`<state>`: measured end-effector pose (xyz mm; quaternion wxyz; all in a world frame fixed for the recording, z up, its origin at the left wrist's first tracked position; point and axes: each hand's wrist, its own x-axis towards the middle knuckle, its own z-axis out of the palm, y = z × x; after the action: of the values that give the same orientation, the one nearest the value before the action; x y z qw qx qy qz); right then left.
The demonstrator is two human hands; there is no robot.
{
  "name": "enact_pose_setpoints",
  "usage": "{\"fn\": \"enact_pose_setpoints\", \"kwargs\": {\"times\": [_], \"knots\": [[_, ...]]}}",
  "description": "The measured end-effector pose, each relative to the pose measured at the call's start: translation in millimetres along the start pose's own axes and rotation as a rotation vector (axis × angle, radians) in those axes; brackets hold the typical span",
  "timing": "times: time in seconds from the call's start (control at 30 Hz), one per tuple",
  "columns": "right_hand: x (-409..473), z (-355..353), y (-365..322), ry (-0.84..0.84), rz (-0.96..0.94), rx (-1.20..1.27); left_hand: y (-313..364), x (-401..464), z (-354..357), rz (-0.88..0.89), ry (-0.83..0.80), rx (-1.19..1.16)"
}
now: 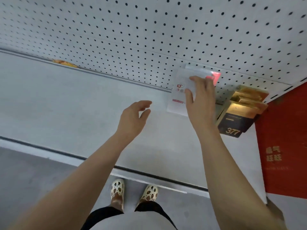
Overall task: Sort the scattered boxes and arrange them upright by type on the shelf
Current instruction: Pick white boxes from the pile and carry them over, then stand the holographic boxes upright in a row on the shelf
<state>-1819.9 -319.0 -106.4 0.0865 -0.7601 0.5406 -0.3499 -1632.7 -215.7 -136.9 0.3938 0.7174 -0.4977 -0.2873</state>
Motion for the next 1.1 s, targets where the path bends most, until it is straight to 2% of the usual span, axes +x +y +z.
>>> {"fn": "enact_pose_setpoints", "kwargs": {"times": [0.23, 0.53, 0.83, 1.1], "knots": [[-75, 59, -95, -0.230, -0.072, 0.190, -64, -61, -106, -0.072, 0.267, 0.007], [-168, 161, -295, -0.486, -0.320, 0.290, -188, -169, -289, -0.254, 0.559, 0.026], [-222, 264, -470, -0.593, -0.546, 0.308, -291, -236, -448, -0.399, 0.712, 0.041], [-204, 364, -604, -0.659, -0.680, 0.313, -372, -211, -567, -0.459, 0.819, 0.059]]}}
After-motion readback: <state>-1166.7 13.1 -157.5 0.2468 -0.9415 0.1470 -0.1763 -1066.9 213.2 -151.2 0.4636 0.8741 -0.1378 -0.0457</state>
